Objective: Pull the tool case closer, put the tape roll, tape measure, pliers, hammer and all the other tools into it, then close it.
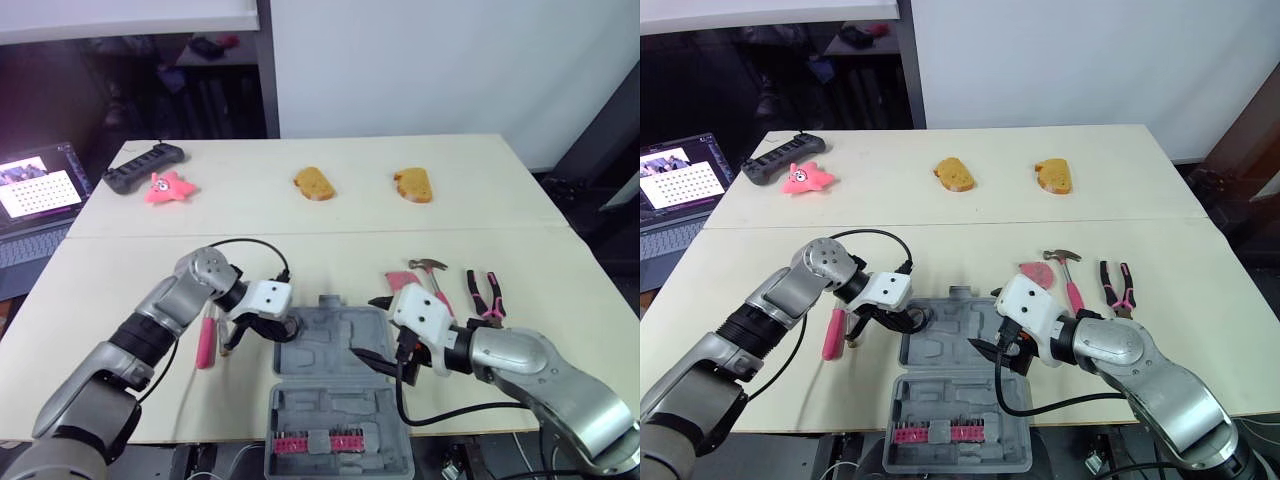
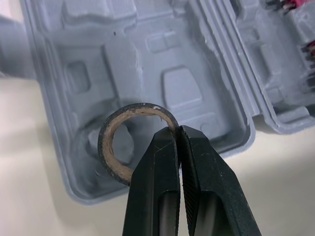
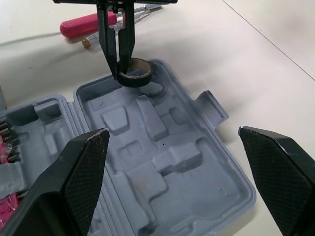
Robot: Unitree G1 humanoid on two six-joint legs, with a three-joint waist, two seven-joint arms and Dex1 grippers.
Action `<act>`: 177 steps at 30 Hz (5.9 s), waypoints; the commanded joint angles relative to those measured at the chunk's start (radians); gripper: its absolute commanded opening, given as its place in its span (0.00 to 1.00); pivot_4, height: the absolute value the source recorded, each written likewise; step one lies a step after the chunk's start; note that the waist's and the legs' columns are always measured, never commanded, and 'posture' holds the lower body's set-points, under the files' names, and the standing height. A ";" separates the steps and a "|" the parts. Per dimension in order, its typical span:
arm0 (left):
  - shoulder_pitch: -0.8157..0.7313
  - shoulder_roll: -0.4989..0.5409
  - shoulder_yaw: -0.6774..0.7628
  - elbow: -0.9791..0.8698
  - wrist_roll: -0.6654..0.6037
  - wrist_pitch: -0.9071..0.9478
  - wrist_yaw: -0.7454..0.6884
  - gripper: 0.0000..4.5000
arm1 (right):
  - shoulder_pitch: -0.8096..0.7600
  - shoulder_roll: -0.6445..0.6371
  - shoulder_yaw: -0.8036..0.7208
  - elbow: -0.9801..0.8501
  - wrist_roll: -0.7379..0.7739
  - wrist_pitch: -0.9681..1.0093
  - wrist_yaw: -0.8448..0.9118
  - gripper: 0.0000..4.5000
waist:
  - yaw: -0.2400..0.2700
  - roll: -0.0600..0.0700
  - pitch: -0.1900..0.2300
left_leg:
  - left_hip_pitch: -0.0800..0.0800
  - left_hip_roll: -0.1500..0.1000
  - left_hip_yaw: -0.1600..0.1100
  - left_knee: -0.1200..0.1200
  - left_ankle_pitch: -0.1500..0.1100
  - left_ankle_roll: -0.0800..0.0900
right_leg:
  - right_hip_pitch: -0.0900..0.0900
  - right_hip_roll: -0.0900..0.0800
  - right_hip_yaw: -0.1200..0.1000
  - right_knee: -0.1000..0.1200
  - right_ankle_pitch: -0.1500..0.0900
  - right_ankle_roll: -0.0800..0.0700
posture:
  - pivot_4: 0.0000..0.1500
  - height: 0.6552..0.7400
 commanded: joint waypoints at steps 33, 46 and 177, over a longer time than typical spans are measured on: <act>-0.067 -0.009 0.110 0.008 -0.052 0.022 -0.012 0.73 | 0.008 0.011 -0.023 -0.039 0.017 -0.004 -0.013 1.00 | -0.002 0.000 0.000 | 0.000 0.000 0.000 0.000 0.000 0.000 | 0.000 0.000 0.000 0.000 0.000 0.000 | 1.00 1.00; 0.183 -0.088 0.333 0.008 -0.252 0.056 0.187 0.73 | 0.039 0.023 -0.034 -0.050 0.011 -0.008 -0.037 1.00 | 0.000 0.000 0.000 | 0.000 0.000 -0.001 0.001 0.000 0.000 | 0.000 -0.001 0.000 0.000 0.000 0.000 | 1.00 1.00; 0.669 0.146 0.588 -0.516 -0.560 0.084 0.207 1.00 | -0.048 0.572 -0.140 0.479 -0.251 0.127 -0.624 0.87 | -0.003 0.011 0.000 | 0.002 0.002 0.003 -0.008 0.000 -0.001 | -0.004 0.001 0.004 -0.001 0.001 -0.002 | 1.00 1.00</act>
